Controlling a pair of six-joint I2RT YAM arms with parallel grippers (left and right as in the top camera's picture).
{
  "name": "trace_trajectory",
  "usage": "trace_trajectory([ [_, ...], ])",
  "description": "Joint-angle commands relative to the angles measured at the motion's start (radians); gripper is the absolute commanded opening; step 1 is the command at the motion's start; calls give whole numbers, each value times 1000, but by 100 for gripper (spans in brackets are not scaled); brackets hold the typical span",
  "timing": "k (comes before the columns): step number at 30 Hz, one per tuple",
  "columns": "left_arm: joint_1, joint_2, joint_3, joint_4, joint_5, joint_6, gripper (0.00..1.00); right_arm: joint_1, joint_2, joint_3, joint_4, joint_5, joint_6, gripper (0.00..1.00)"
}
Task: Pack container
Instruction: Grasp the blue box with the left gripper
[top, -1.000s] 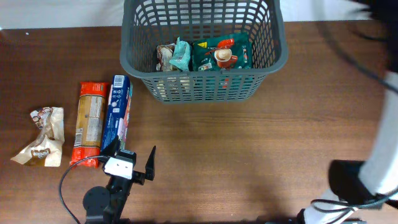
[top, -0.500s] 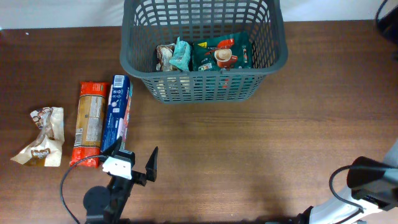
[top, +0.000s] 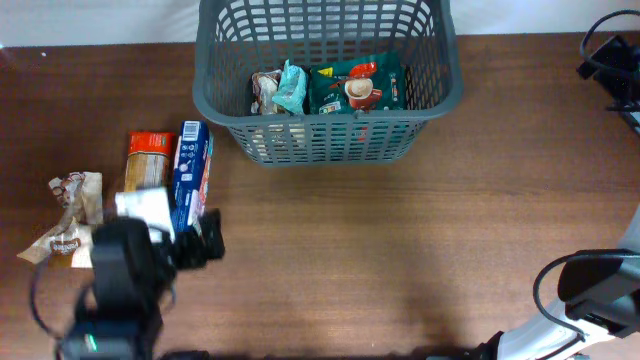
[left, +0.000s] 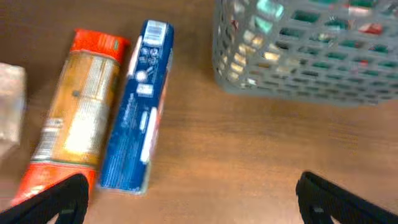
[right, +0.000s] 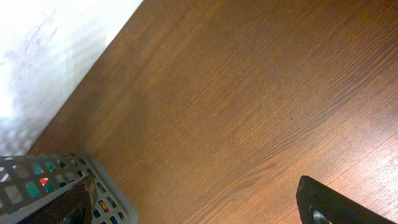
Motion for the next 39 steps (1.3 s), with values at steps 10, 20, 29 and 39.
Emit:
trace_trajectory([
  [10,-1,497,318,-141,-39,373,99,0,-10,-5,1,-2,5,99],
  [20,146,774,318,-105,-39,433,99,0,-10,-5,1,-2,5,99],
  [29,192,999,318,-4,-3,475,100,0,-10,-5,1,-2,5,99],
  [39,193,1143,318,113,-10,474,25,0,-10,-5,1,-2,5,99],
])
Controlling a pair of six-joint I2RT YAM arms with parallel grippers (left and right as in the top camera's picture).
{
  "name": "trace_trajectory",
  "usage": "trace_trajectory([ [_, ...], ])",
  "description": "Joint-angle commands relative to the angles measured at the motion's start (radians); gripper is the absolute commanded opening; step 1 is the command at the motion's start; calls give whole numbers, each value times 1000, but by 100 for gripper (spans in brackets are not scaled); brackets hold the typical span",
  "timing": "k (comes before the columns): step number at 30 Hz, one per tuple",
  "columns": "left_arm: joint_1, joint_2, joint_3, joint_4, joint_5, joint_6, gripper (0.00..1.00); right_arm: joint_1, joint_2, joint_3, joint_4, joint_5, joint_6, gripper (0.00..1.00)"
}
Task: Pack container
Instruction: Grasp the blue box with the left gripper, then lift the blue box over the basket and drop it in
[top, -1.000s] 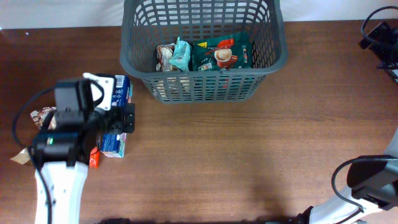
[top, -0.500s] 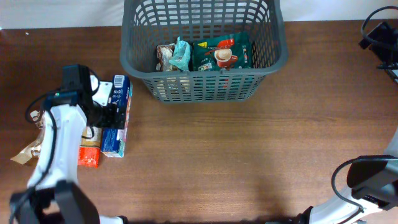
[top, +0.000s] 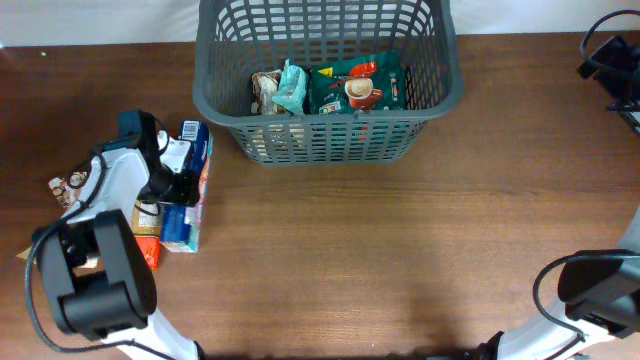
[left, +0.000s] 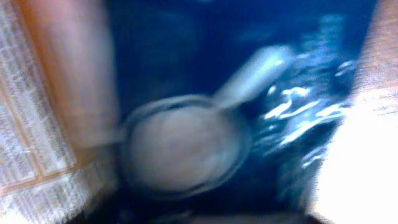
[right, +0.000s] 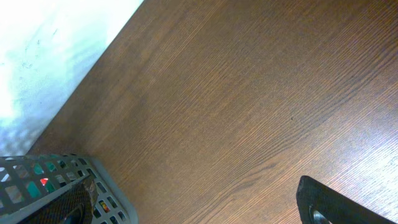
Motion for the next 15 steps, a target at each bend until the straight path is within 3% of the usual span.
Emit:
trace_trajectory([
  [1,2,37,13,37,-2,12,9,0,-10,-5,0,-2,5,99],
  [2,3,37,13,42,-2,12,2,0,-10,-5,0,-2,5,99],
  [8,3,-1,125,0,-2,-3,2,0,-10,-5,0,-2,5,99],
  [15,3,-96,444,-126,-104,-1,2,0,-10,-5,0,-2,5,99],
])
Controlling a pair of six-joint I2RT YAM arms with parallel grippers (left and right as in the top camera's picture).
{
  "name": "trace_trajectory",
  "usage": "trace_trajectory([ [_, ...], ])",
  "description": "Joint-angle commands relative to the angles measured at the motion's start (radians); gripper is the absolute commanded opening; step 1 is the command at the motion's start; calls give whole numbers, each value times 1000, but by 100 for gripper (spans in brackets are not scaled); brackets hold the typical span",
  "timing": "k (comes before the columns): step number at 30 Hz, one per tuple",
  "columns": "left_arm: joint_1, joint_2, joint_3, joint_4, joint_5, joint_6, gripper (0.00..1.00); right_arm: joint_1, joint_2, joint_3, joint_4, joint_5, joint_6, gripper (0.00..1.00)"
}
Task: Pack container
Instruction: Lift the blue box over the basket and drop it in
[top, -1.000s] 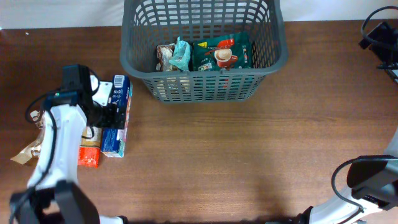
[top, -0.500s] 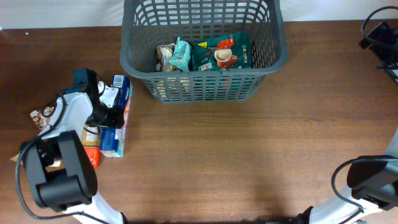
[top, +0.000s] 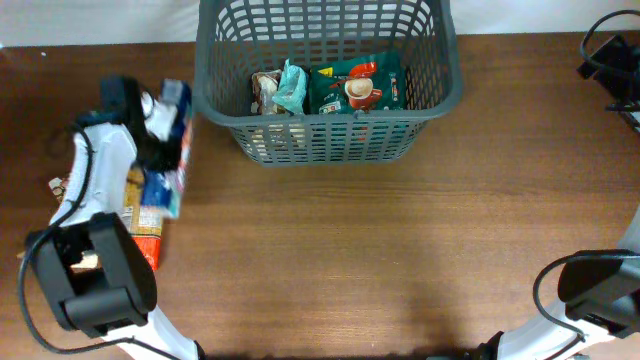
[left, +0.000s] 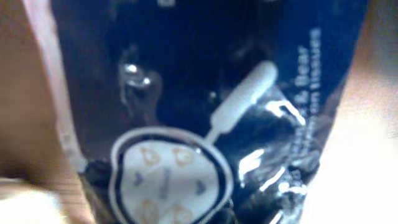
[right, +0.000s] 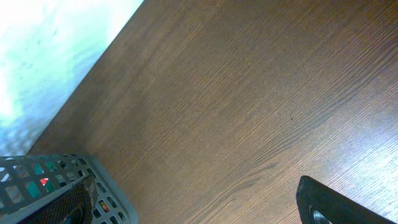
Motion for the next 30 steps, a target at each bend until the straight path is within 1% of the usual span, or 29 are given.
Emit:
trace_trajectory([
  [1,4,-120,194,-23,-111,-1,2,0,-10,-5,0,-2,5,99],
  [2,4,-136,227,-23,-133,1,2,0,-10,-5,0,-2,5,99],
  [5,3,-198,329,-20,-141,76,2,0,-10,-5,0,-2,5,99],
  [6,-1,-240,380,-5,-127,135,2,0,-10,-5,0,-2,5,99],
  [8,-15,-282,410,16,-107,232,2,0,-10,-5,0,-2,5,99],
  [9,-46,-329,422,39,-75,384,2,0,-10,-5,0,-2,5,99],
  [12,-131,-380,422,49,-35,629,2,0,-10,-5,0,-2,5,99],
  [13,-165,-387,422,49,-32,690,2,0,-10,-5,0,-2,5,99],
  [14,-241,-391,422,47,-34,776,2,0,-10,-5,0,-2,5,99],
  [18,-405,-374,421,39,-35,906,2,0,-10,-5,0,-2,5,99],
  [20,-475,-348,421,58,-36,966,2,0,-10,-5,0,-2,5,99],
  [23,-555,-291,421,147,-80,986,2,0,-10,-5,0,-2,5,99],
  [26,-604,-214,422,244,-164,1041,2,0,-10,-5,0,-2,5,99],
  [30,-612,-82,422,380,-177,1051,2,0,-10,-5,0,-2,5,99],
])
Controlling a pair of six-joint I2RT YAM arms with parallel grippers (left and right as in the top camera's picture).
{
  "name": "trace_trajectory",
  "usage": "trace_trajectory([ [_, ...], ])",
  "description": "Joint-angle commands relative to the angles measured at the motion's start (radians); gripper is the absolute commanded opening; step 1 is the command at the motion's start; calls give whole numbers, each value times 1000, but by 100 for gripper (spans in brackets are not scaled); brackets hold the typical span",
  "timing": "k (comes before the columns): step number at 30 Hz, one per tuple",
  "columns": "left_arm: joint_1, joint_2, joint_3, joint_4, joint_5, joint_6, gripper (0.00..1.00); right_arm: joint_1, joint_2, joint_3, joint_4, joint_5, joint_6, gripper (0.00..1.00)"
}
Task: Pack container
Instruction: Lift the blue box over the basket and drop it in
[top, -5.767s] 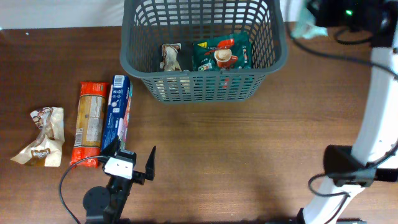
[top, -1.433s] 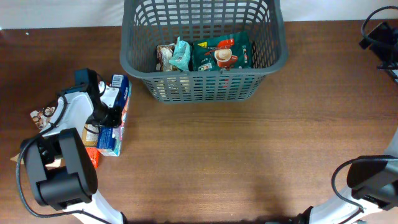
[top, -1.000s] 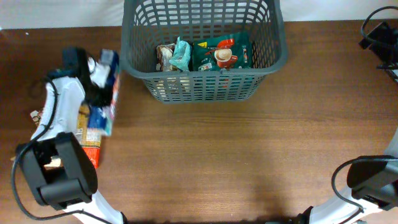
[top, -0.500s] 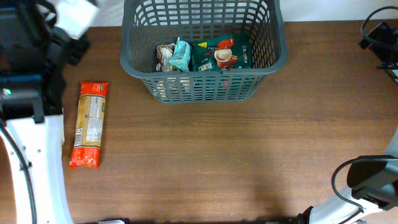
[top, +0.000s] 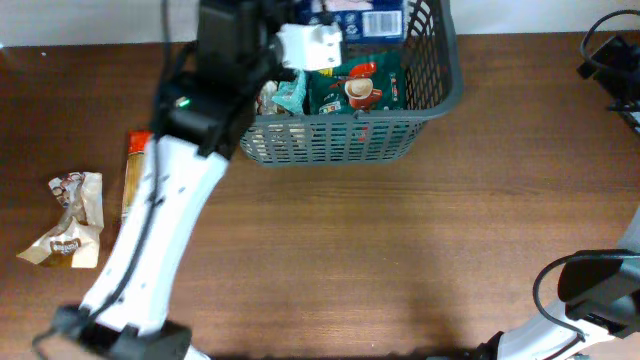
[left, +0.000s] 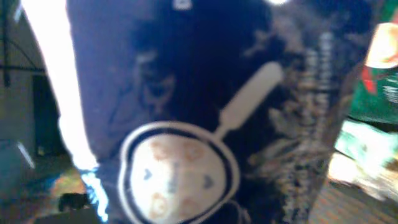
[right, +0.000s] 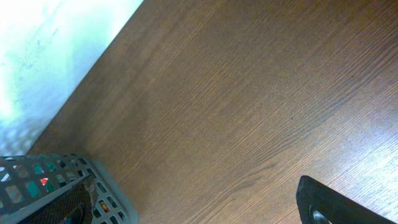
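Note:
My left gripper (top: 332, 22) is shut on the blue box (top: 368, 14), holding it over the back of the grey basket (top: 330, 142). In the left wrist view the blue box (left: 199, 112), with its spoon-and-bowl picture, fills the frame and hides the fingers. A green packet (top: 355, 85) and a teal packet (top: 290, 90) lie inside the basket. An orange pasta pack (top: 134, 175) lies on the table to the left. My right gripper (right: 199, 208) is open over bare wood, beside the basket's corner (right: 37, 180).
A crumpled snack wrapper (top: 68, 220) lies at the far left of the brown table (top: 400, 250). Black cables and gear (top: 610, 60) sit at the right edge. A white wall (right: 43, 56) borders the table's far side.
My left arm has carried the blue box from above the table left of the basket to over the basket's back part. The right arm has not moved.
My left gripper was open near the front of the blue box, which lay beside the orange pack. Then it was down on the box. Then it held the box lifted left of the basket, and now over the basket.

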Motion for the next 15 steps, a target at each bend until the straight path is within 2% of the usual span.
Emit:
trace_trajectory([
  [1,2,127,9,92,-66,56,2,0,-10,-5,0,-3,5,99],
  [8,2,314,9,196,-116,-110,2,0,-10,-5,0,-2,5,99],
  [15,2,433,9,251,-117,-167,2,0,-10,-5,0,-2,5,99],
])
